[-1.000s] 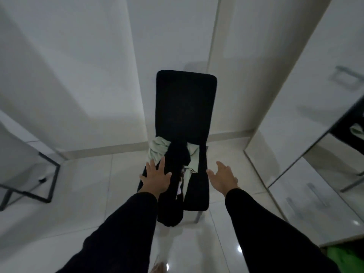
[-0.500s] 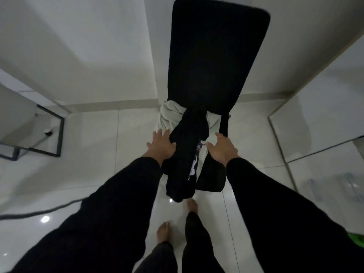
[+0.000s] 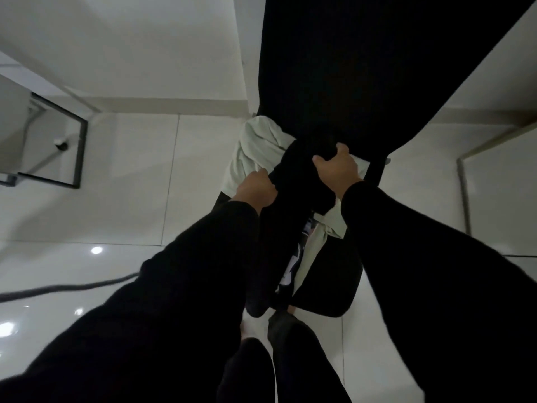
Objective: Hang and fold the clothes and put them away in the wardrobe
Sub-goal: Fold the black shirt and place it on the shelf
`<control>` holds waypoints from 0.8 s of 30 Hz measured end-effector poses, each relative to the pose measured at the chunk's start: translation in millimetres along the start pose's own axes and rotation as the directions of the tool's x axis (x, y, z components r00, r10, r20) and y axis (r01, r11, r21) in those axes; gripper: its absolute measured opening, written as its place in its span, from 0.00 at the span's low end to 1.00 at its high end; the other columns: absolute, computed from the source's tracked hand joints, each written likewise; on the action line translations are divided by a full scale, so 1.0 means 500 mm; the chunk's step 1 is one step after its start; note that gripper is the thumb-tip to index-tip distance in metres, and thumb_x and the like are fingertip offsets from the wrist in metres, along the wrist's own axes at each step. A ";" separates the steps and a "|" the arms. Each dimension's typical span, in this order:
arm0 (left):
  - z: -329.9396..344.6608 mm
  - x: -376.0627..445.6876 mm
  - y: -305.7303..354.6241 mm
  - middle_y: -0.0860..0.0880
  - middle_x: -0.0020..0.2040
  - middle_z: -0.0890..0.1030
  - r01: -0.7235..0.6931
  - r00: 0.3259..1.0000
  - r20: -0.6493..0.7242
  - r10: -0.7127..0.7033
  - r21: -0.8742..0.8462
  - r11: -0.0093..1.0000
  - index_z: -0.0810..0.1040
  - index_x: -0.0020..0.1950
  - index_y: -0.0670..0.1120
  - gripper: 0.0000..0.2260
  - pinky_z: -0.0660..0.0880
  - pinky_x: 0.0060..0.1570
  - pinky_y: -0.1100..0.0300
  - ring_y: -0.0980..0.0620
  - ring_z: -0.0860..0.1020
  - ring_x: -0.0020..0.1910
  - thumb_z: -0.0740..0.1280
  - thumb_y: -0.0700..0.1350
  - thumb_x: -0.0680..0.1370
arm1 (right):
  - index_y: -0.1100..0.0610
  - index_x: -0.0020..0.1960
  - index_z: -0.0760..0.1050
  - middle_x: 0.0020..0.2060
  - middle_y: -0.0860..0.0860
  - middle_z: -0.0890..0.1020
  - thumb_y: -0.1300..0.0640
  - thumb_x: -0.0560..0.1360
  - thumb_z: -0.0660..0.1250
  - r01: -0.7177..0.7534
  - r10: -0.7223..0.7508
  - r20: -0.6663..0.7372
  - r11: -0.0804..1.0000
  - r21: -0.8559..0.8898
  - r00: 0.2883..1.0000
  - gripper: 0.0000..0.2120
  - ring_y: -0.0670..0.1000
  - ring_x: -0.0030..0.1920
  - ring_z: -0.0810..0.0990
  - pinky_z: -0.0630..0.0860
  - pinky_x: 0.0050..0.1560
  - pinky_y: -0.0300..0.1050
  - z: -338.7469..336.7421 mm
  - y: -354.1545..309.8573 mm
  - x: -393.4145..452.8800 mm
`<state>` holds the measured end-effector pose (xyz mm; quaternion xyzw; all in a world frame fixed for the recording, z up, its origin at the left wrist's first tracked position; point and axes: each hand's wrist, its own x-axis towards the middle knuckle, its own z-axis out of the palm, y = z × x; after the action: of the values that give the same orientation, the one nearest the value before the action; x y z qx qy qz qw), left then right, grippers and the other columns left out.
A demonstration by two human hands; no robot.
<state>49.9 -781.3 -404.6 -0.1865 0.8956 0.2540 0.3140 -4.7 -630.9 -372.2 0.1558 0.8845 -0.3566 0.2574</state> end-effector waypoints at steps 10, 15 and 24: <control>0.044 0.069 -0.016 0.40 0.59 0.76 0.008 0.998 0.060 -0.009 0.018 1.000 0.74 0.60 0.40 0.15 0.70 0.53 0.56 0.42 0.75 0.58 0.61 0.46 0.77 | 0.56 0.60 0.72 0.47 0.49 0.79 0.53 0.75 0.66 -0.160 0.147 0.065 0.886 0.434 0.987 0.15 0.49 0.45 0.78 0.75 0.52 0.43 0.057 0.020 0.111; 0.016 0.029 -0.012 0.43 0.49 0.74 0.004 0.999 0.037 0.001 -0.144 0.990 0.69 0.42 0.44 0.08 0.63 0.46 0.63 0.44 0.74 0.56 0.62 0.47 0.78 | 0.54 0.40 0.69 0.35 0.49 0.72 0.59 0.78 0.60 -0.105 0.123 -0.009 0.877 0.469 0.992 0.07 0.48 0.36 0.73 0.72 0.36 0.35 0.046 0.001 0.075; -0.065 -0.129 0.012 0.41 0.61 0.77 -0.005 0.998 0.061 0.024 -0.302 0.953 0.72 0.65 0.41 0.17 0.71 0.61 0.53 0.41 0.75 0.60 0.61 0.42 0.76 | 0.58 0.57 0.73 0.35 0.46 0.70 0.60 0.79 0.57 -0.010 0.068 -0.081 0.822 0.569 0.994 0.10 0.42 0.33 0.69 0.69 0.34 0.36 -0.112 -0.082 -0.092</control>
<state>78.9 -783.8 -338.2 -0.2176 0.8371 0.3960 0.3084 -5.1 -624.0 -289.4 0.2605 0.7465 -0.5901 0.1633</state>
